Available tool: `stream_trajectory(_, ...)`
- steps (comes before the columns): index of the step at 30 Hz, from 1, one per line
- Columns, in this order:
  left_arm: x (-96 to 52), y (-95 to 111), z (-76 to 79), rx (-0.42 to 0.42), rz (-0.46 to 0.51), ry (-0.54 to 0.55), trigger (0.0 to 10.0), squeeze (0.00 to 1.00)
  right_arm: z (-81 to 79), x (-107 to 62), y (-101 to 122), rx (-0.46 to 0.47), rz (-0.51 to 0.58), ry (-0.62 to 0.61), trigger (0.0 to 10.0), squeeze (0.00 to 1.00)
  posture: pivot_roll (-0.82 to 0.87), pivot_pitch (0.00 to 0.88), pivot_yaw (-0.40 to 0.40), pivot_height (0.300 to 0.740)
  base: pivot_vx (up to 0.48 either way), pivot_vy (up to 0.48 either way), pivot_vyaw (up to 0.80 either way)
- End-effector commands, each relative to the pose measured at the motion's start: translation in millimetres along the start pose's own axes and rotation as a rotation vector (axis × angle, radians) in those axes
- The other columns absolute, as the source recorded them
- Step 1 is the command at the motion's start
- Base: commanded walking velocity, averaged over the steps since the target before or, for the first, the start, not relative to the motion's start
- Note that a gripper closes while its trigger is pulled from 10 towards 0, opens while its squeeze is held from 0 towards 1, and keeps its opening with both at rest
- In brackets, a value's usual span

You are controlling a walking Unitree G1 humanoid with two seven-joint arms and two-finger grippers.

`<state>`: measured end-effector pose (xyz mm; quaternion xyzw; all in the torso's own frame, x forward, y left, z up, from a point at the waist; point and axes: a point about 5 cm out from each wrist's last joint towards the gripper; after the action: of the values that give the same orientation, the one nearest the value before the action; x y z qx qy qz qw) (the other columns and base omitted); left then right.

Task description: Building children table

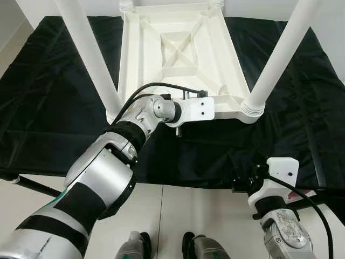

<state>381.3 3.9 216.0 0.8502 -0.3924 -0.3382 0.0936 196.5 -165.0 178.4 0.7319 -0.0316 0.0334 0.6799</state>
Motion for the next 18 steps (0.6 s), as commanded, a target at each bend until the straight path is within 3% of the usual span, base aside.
stream_trajectory(1,2.8,-29.5,33.5,-0.147,-0.106,-0.173,10.0,0.0,-1.3,-0.9,-2.4,0.001,-0.02,0.007,10.0,0.0,-0.17,0.235,0.058,0.74,0.0,0.0,0.0)
stream_trajectory(3,3.2,-30.3,33.0,-0.183,-0.109,-0.154,10.0,0.0,-1.6,-0.5,-2.3,0.001,-0.02,0.008,10.0,0.0,-0.17,0.235,0.058,0.74,0.0,0.0,0.0)
stream_trajectory(4,3.3,-31.0,32.5,-0.202,-0.112,-0.14,10.0,1.0,-1.8,-0.2,-2.2,0.0,-0.02,0.009,10.0,0.0,-0.17,0.235,0.059,0.74,0.0,0.0,0.0)
stream_trajectory(12,2.3,-32.4,27.7,-0.25,-0.121,-0.083,10.0,1.0,-0.9,-1.2,-2.1,-0.001,-0.021,0.001,10.0,0.0,-0.18,0.237,0.064,0.74,0.0,0.0,0.0)
stream_trajectory(13,2.1,-32.9,28.0,-0.251,-0.124,-0.086,10.0,0.15,-1.1,-1.6,-2.4,0.0,-0.022,0.0,10.0,0.0,-0.18,0.237,0.065,0.74,0.0,0.0,0.0)
stream_trajectory(14,2.1,-32.9,28.0,-0.251,-0.124,-0.086,10.0,0.15,-1.1,-1.6,-2.4,0.0,-0.022,0.0,10.0,0.0,-0.18,0.237,0.065,0.74,0.0,0.0,0.0)
stream_trajectory(15,2.2,-33.1,28.3,-0.255,-0.125,-0.089,9.5,0.0,-1.6,-1.6,-2.7,0.002,-0.023,0.0,10.0,0.0,-0.17,0.237,0.065,0.74,0.0,0.0,0.0)
stream_trajectory(16,2.2,-33.1,28.3,-0.255,-0.125,-0.089,9.5,0.0,-1.6,-1.6,-2.7,0.002,-0.023,0.0,10.0,0.0,-0.17,0.237,0.065,0.74,0.0,0.0,0.0)
stream_trajectory(17,2.2,-32.8,28.2,-0.252,-0.124,-0.09,0.0,0.0,-2.1,-1.3,-2.7,0.004,-0.023,0.0,10.0,0.0,-0.17,0.237,0.065,0.74,0.0,0.0,0.0)
stream_trajectory(18,2.2,-32.6,28.1,-0.248,-0.122,-0.091,0.0,0.0,-2.3,-1.0,-2.8,0.005,-0.023,0.001,10.0,0.0,-0.17,0.236,0.065,0.74,0.0,0.0,0.0)
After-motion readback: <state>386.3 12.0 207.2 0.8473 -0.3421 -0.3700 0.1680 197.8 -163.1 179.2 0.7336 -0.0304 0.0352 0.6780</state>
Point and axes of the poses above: a point about 5 cm out from each wrist's last joint towards the gripper, its own x axis pointing out of the wrist towards the gripper, its own y axis along the axis of the wrist's last joint, z = x × y, and after that the axes turned 8 degrees about x, right-handed
